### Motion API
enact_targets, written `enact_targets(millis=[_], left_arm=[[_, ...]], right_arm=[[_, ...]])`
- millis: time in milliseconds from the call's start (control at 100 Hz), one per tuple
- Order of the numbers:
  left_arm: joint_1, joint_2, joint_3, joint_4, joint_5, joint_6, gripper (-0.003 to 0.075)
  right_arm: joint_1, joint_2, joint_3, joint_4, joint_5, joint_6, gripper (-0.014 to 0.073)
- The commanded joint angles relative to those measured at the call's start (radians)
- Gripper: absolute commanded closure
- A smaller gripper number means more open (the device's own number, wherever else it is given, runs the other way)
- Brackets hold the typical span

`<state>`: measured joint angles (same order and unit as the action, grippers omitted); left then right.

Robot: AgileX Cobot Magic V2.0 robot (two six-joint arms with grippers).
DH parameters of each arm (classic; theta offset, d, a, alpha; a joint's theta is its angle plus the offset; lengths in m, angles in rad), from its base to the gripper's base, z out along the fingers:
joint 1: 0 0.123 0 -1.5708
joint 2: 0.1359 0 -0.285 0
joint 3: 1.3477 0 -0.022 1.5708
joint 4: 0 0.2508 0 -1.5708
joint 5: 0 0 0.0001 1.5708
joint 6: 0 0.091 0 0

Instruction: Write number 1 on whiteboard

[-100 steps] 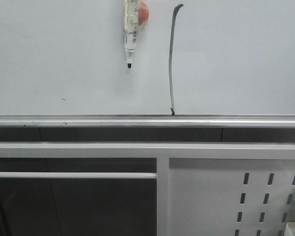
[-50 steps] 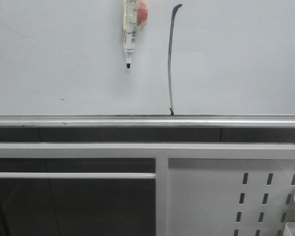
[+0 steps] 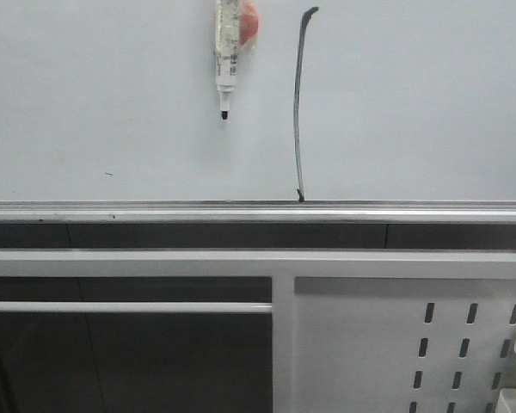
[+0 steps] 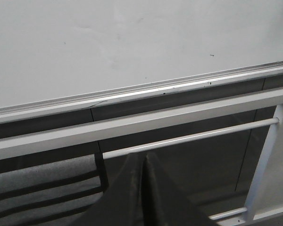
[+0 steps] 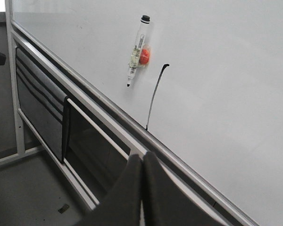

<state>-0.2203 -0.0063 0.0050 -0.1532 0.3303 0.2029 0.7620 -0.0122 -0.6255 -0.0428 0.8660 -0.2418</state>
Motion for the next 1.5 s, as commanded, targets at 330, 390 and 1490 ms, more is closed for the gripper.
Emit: enact_targets(millis=[330, 390, 1490], left_arm=[[0.002, -0.022, 0.034, -0.009, -0.052, -0.011, 0.074], [0.002, -0.022, 0.034, -0.009, -0.052, -0.011, 0.074], [0.002, -0.022, 0.034, -0.011, -0.052, -0.011, 0.074]], right_arm=[[-0.006, 0.019, -0.019, -0.005, -0.08, 0.001, 0.0643], [-0.006, 0.019, -0.019, -0.005, -0.08, 0.001, 0.0643], [-0.695, -0.017, 0.646, -0.101, -0.552, 0.367, 0.0643]])
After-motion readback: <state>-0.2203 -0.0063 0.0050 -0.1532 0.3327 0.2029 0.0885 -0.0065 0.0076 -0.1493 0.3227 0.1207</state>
